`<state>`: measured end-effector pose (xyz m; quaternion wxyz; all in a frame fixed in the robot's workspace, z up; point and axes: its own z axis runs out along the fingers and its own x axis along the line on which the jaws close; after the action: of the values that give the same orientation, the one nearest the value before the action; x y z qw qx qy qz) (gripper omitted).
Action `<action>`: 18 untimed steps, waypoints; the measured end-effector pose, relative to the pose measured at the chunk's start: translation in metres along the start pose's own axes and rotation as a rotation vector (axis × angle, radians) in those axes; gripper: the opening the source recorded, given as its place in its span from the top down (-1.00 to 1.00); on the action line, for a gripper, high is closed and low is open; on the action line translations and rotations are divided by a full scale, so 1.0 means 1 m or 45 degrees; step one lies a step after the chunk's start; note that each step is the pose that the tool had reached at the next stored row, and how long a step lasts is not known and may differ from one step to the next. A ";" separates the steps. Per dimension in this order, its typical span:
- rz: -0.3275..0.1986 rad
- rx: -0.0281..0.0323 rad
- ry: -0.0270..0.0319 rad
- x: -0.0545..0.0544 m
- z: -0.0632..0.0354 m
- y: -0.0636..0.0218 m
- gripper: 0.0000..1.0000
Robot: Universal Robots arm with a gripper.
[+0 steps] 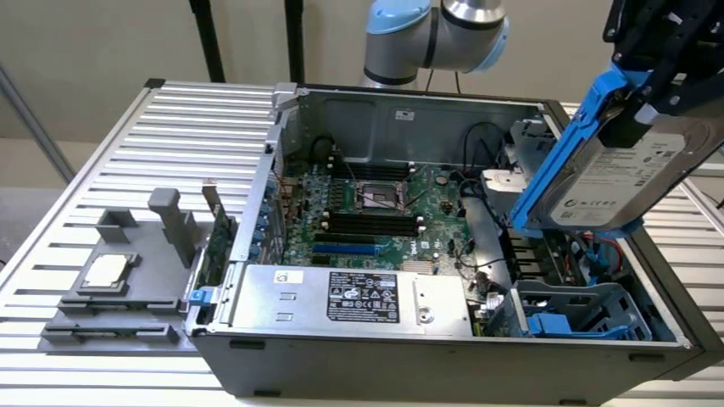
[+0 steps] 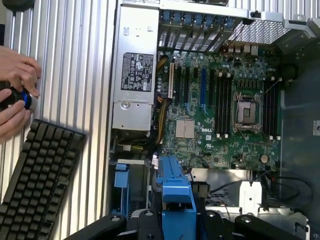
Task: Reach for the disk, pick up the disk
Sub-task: 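Pick up the disk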
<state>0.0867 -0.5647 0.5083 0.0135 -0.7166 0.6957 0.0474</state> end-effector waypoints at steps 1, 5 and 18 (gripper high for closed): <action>0.000 -0.0011 -0.0001 0.003 -0.0004 -0.0023 0.35; 0.000 -0.0050 -0.0001 0.015 -0.0018 -0.0097 0.35; 0.001 -0.0070 0.0003 0.038 -0.0037 -0.0201 0.35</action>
<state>0.1080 -0.6018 0.5077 0.0114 -0.7164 0.6959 0.0492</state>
